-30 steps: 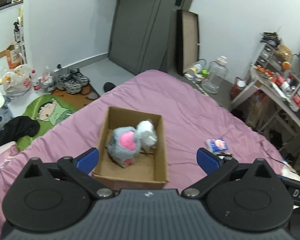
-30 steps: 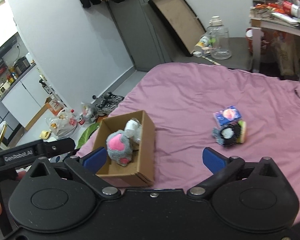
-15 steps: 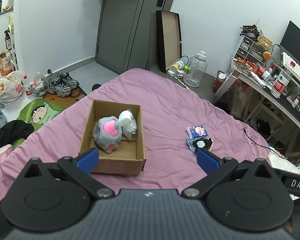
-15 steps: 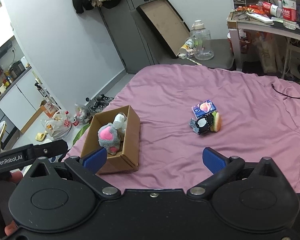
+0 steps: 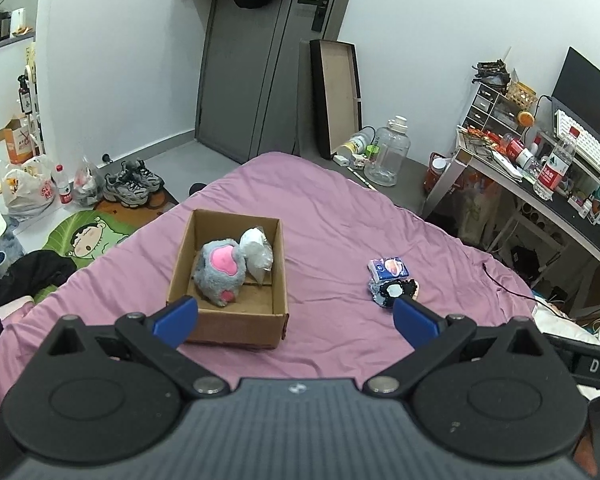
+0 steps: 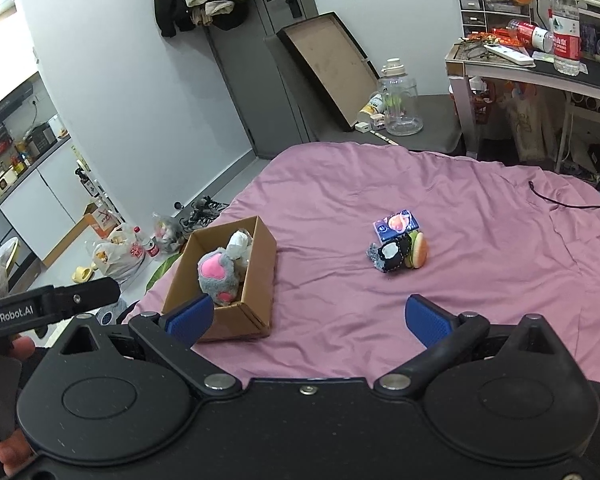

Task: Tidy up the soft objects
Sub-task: 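Lift both grippers out of the box and move toward the loose toys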

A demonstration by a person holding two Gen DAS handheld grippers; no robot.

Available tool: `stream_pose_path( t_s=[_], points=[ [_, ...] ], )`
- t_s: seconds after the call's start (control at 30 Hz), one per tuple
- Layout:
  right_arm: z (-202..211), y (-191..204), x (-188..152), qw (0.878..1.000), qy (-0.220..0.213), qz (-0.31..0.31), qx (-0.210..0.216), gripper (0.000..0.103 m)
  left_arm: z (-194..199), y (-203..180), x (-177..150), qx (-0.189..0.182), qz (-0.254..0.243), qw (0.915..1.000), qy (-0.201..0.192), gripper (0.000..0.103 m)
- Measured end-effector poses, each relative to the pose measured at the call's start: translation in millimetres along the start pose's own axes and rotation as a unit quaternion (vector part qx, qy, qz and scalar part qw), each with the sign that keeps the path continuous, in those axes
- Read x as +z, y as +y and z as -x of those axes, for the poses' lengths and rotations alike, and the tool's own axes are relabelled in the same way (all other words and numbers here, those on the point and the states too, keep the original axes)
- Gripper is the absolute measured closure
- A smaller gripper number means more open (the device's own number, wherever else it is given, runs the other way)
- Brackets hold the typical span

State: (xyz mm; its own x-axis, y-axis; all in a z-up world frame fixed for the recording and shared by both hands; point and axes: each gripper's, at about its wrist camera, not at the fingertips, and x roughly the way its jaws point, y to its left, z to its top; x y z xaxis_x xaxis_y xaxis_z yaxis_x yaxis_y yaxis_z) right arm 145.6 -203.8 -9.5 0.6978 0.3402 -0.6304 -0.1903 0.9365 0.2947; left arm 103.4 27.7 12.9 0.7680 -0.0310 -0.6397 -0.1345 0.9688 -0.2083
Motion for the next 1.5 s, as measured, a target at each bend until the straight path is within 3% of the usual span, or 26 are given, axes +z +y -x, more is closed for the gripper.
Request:
stream_pose_path(
  t_s=[0.53, 0.73, 0.93, 1.13, 1.5],
  points=[
    [-0.5, -33.9, -9.0, 1.0, 0.004, -0.02, -0.009, 0.0, -18.6, -20.9, -10.6, 0.012, -0.016, 0.9996, 0.019, 0.0],
    [-9.3, -47.2, -5.7, 1.0, 0.006, -0.022, -0.018, 0.0, -31.1, -34.0, -9.7, 0.014, -0.025, 0.9996, 0.008, 0.0],
    [-22.1, -66.1, -1.0, 0.999, 0.009, -0.032, -0.021, 0.0, -53.9, -41.5, -6.1, 0.024, -0.019, 0.9994, 0.015, 0.0],
    [-37.3, -81.6, 8.6, 0.998, 0.008, -0.04, -0.044, 0.0, -76.1, -48.9, -5.7, 0.011, -0.013, 0.9998, 0.013, 0.001],
    [-82.0, -108.7, 24.2, 0.995, 0.014, -0.087, -0.045, 0.0, -119.8, -65.0, 0.5, 0.0, -0.003, 0.9997, 0.023, 0.005]
  ],
)
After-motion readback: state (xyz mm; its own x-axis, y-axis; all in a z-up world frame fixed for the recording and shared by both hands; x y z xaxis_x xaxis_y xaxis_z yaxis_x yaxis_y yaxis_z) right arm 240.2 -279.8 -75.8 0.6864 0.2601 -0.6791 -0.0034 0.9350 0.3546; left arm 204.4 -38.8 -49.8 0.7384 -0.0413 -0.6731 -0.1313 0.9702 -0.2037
